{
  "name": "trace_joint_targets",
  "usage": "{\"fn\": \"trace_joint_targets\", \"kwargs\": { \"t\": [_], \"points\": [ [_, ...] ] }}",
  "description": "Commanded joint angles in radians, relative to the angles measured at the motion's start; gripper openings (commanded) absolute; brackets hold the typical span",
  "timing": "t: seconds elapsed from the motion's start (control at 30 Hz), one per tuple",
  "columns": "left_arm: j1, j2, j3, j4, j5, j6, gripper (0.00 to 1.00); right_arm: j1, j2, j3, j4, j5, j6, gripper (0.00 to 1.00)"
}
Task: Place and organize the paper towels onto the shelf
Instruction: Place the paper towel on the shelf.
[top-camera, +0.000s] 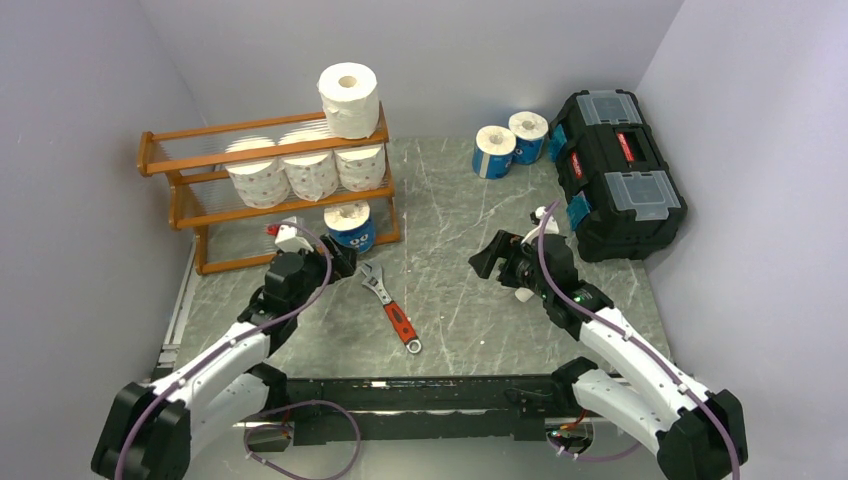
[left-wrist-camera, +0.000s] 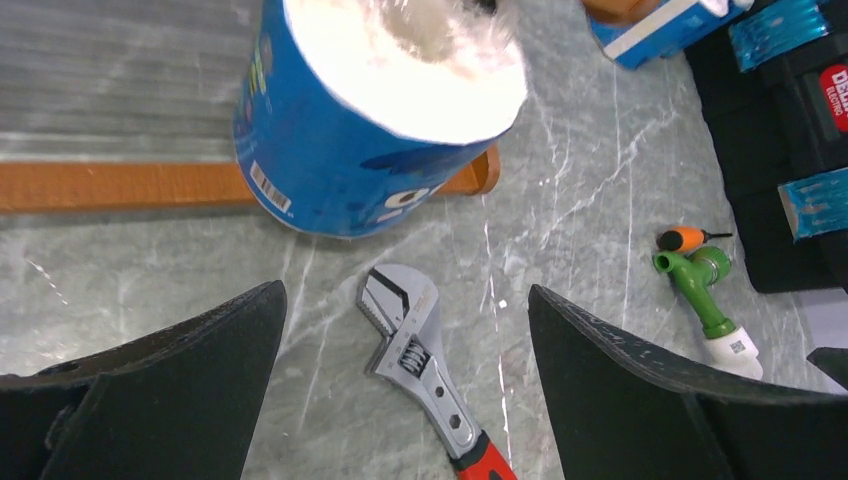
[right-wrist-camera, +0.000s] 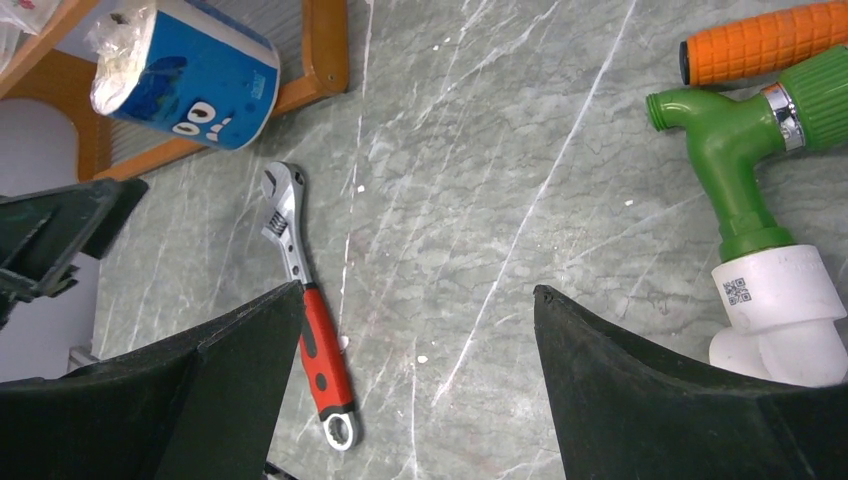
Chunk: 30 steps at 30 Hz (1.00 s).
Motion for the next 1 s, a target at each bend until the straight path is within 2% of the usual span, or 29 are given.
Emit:
{"fn": "trace_joint_targets", "kwargs": {
  "t": [0.0,0.2,0.43,0.73,0.83,0.97],
  "points": [
    [0.010,0.074,-0.015,0.144,0.063,-0.071,0.96,-0.004,-0.025,0.000,0.031,-0.004,-0.013,0.87],
    [0.011,0.176,0.019,0.123,0.010,-0.071,0.94,-0.004,-0.034,0.001,0.023,0.005,-0.019,0.87],
    [0.011,0.282,0.053,0.180,-0.052,-0.024,0.93,-0.004,-0.035,-0.001,0.021,0.006,-0.021,0.87],
    [0.010,0.435,0.151,0.237,-0.049,-0.002,0.88,-0.003,-0.050,-0.007,0.007,0.017,-0.025,0.87],
    [0.012,0.485,0.190,0.245,-0.042,0.004,0.85,-0.004,-0.053,-0.008,0.005,0.022,-0.027,0.87],
    [0.012,0.538,0.216,0.262,-0.032,0.011,0.75,-0.004,-0.054,-0.005,-0.006,0.024,-0.029,0.87]
  ]
}}
